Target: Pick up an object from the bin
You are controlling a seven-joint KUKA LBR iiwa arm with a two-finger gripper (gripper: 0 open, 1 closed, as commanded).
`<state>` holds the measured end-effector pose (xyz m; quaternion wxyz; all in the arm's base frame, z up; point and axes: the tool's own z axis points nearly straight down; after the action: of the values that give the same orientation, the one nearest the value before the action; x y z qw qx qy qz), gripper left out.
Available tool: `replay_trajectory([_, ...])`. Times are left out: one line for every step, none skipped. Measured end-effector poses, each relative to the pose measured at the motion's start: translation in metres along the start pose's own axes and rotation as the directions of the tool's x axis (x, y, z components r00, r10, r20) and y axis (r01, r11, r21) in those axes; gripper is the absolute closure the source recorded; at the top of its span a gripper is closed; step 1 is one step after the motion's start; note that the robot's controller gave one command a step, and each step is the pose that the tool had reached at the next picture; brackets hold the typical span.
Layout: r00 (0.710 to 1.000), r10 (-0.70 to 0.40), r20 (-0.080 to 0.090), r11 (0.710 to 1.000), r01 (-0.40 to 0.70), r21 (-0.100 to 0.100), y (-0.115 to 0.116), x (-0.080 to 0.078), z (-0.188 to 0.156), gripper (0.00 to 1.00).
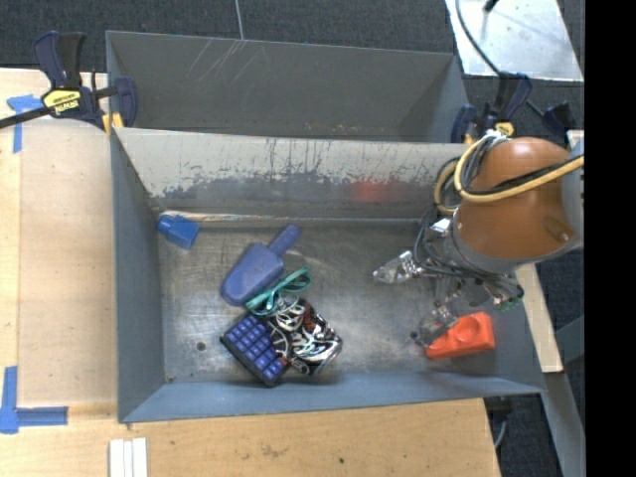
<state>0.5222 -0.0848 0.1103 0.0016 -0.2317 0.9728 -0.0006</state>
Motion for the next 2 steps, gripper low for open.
replay_trajectory([0.988,-0.154,-0.002,0.988,0.154,0.0,0.03,-0.005,0.021,0.0])
replay_trajectory([1.0,-0.021,-0.003,1.0,0.021,-0.003,0.058,-0.02,0.034,0.0])
